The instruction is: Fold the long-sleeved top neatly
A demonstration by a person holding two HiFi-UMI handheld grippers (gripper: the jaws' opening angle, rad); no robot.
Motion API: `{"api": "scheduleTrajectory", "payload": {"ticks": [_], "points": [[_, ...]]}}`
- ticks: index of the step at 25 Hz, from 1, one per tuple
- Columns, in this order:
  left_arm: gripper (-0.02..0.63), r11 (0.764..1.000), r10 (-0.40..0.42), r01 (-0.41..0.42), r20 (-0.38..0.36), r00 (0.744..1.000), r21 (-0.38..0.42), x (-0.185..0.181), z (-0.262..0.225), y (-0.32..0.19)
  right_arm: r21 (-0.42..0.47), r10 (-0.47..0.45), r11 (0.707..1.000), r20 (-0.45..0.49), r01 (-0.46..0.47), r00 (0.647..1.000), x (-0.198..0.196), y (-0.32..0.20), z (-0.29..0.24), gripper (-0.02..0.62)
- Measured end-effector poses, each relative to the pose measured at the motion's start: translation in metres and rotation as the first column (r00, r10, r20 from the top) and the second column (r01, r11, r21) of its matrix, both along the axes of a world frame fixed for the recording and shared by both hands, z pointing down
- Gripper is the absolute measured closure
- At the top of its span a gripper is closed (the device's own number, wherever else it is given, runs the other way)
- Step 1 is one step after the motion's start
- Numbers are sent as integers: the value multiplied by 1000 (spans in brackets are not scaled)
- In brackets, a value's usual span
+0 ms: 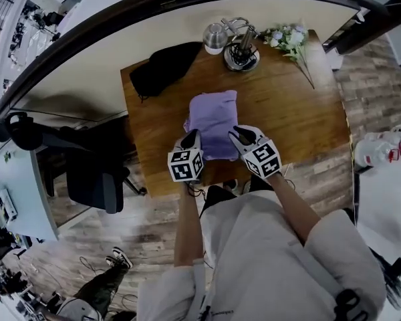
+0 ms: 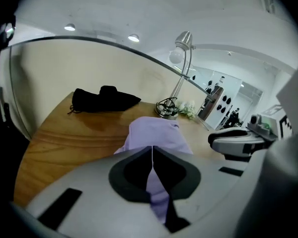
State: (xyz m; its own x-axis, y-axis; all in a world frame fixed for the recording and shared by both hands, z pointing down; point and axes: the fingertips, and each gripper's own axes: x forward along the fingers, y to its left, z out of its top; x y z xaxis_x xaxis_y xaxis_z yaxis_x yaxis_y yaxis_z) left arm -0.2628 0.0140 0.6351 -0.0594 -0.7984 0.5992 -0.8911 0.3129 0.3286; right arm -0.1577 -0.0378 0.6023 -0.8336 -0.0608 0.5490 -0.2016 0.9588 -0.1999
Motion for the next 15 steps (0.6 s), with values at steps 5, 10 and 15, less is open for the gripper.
{"api": "scheduleTrajectory", "payload": {"ticks": [5, 10, 15], "points": [[581, 998, -46, 49, 85, 995, -32, 37, -22, 29, -39, 58, 998, 4, -58, 998, 51, 7, -21, 505], [581, 992, -123, 127, 145, 982, -15, 70, -54, 53, -35, 51, 998, 62, -49, 997, 79, 26, -44, 504], [581, 972, -236, 231, 155, 959, 47, 107, -82, 87, -25, 18, 1000, 115, -15, 993, 101, 50, -62, 503]]}}
